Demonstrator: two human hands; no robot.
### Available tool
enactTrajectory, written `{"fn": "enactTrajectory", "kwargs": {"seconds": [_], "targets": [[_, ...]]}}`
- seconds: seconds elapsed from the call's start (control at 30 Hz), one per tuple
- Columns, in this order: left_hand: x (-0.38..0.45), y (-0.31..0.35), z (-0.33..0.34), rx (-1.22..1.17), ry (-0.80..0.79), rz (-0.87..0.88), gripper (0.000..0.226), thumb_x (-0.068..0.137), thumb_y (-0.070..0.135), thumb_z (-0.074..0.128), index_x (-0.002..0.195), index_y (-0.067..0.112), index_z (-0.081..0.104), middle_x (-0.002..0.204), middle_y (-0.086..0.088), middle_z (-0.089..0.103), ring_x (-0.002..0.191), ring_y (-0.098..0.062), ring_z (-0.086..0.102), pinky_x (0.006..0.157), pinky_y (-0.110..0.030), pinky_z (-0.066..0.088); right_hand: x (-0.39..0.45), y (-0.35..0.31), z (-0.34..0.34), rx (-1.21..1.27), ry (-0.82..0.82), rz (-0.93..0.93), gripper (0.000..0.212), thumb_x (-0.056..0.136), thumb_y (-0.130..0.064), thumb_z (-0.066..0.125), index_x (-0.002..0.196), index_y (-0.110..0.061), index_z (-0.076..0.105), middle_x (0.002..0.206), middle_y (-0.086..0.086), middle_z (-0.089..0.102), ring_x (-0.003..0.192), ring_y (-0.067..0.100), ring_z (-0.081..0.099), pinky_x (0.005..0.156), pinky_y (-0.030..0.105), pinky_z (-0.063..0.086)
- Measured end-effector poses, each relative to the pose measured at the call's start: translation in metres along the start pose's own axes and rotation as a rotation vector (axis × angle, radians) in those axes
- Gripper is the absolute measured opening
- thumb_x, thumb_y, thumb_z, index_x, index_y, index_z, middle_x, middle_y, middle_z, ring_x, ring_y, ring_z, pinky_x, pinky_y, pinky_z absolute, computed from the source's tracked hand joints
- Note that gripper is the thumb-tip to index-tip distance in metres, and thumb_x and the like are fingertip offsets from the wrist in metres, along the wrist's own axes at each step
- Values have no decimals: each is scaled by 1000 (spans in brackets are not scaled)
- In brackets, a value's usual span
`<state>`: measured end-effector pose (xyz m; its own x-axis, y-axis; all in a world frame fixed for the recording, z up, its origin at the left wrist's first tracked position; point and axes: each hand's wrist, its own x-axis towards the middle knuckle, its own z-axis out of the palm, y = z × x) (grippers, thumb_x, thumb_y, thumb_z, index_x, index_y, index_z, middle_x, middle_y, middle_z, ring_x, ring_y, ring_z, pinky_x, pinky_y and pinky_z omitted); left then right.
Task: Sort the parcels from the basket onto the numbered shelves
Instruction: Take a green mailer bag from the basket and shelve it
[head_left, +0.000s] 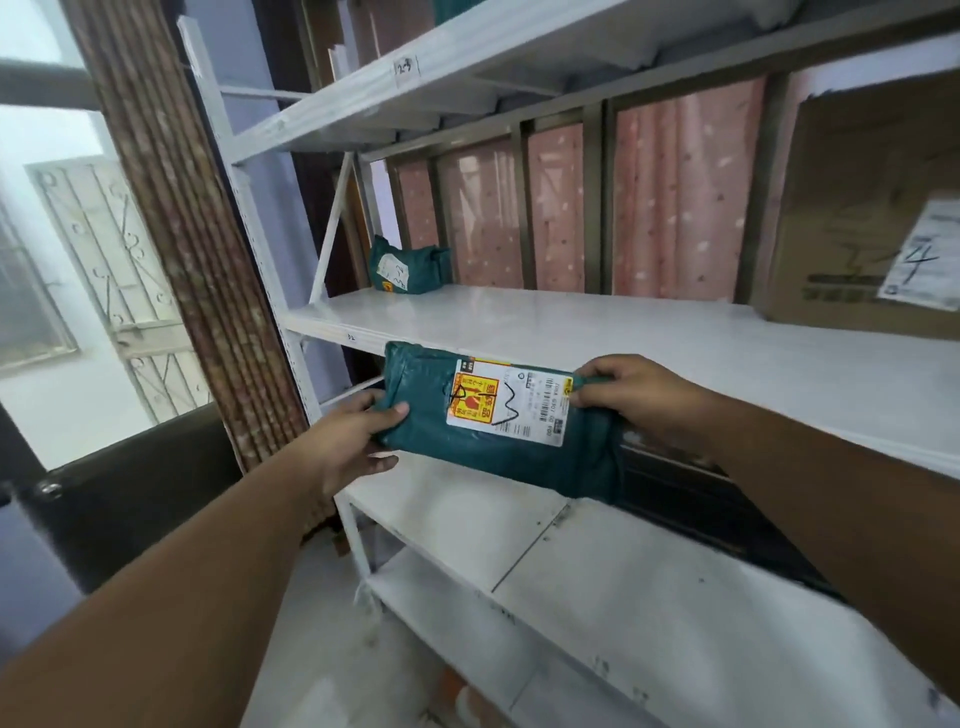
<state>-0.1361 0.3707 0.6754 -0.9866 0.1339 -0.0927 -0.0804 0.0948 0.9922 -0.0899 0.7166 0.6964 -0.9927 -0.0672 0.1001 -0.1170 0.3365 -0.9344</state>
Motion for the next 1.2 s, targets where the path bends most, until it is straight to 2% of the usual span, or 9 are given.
{"fn": "enactTrajectory", "kwargs": {"seconds": [0.2, 0.33, 0.53, 0.7, 0.77, 0.87, 0.97, 1.1, 1.2], "targets": [[5, 33, 55, 14, -54, 106, 22, 105, 21, 64, 127, 24, 65, 129, -2, 73, 118, -22, 66, 81, -36, 56, -19, -32, -58, -125, 132, -47, 18, 89, -11, 73, 107, -13, 72, 101, 10, 76, 87, 22, 71, 77, 39, 58], [15, 50, 93, 84, -79, 218, 31, 105, 29, 64, 135, 25, 62, 132, 2, 72, 120, -20, 67, 75, -34, 56, -31, -43, -95, -143, 246, -92, 18, 90, -13, 73, 107, -10, 70, 98, 12, 74, 81, 20, 68, 65, 31, 53], [37, 66, 158, 168, -123, 379, 32, 108, 29, 59, 139, 24, 59, 128, 4, 72, 118, -18, 68, 90, -38, 58, -53, -48, -137, -156, 508, -191, 25, 90, -14, 73, 114, -19, 71, 110, 6, 74, 104, 23, 70, 96, 44, 57], [62, 74, 197, 225, -184, 495, 33, 108, 19, 58, 141, 16, 57, 124, 5, 67, 95, 3, 62, 67, -6, 49, -62, -36, -147, -242, 656, -178, 33, 85, -10, 72, 116, -21, 67, 106, -1, 73, 100, 17, 71, 91, 35, 58], [75, 76, 208, 242, -210, 532, 36, 107, 17, 60, 142, 12, 58, 129, 3, 68, 105, -7, 67, 83, -12, 53, -63, -29, -147, -246, 709, -165, 34, 85, -7, 72, 116, -19, 67, 99, -6, 72, 93, 11, 70, 89, 34, 58], [97, 70, 217, 283, -289, 564, 37, 106, 19, 62, 142, 12, 60, 133, 0, 69, 122, -19, 67, 109, -33, 51, -63, -16, -147, -267, 762, -100, 31, 86, -8, 72, 113, -21, 65, 98, -8, 71, 94, 11, 70, 92, 38, 59], [109, 63, 221, 363, -342, 618, 34, 107, 21, 59, 141, 15, 61, 129, 4, 69, 120, -19, 67, 110, -38, 50, -62, -9, -142, -313, 790, -51, 31, 83, -18, 74, 113, -21, 66, 108, 0, 73, 102, 19, 70, 95, 41, 58], [127, 54, 222, 368, -393, 632, 34, 108, 21, 58, 141, 18, 61, 130, 6, 69, 122, -20, 66, 111, -39, 49, -54, -11, -134, -404, 833, -16, 31, 90, -18, 72, 119, -17, 61, 112, 2, 68, 100, 18, 66, 75, 24, 52], [139, 50, 223, 330, -426, 627, 33, 107, 24, 58, 140, 20, 61, 133, 6, 70, 123, -19, 66, 113, -44, 49, -50, -10, -129, -448, 877, 11, 31, 94, -19, 70, 122, -17, 58, 114, 2, 66, 102, 20, 64, 74, 24, 51]]}}
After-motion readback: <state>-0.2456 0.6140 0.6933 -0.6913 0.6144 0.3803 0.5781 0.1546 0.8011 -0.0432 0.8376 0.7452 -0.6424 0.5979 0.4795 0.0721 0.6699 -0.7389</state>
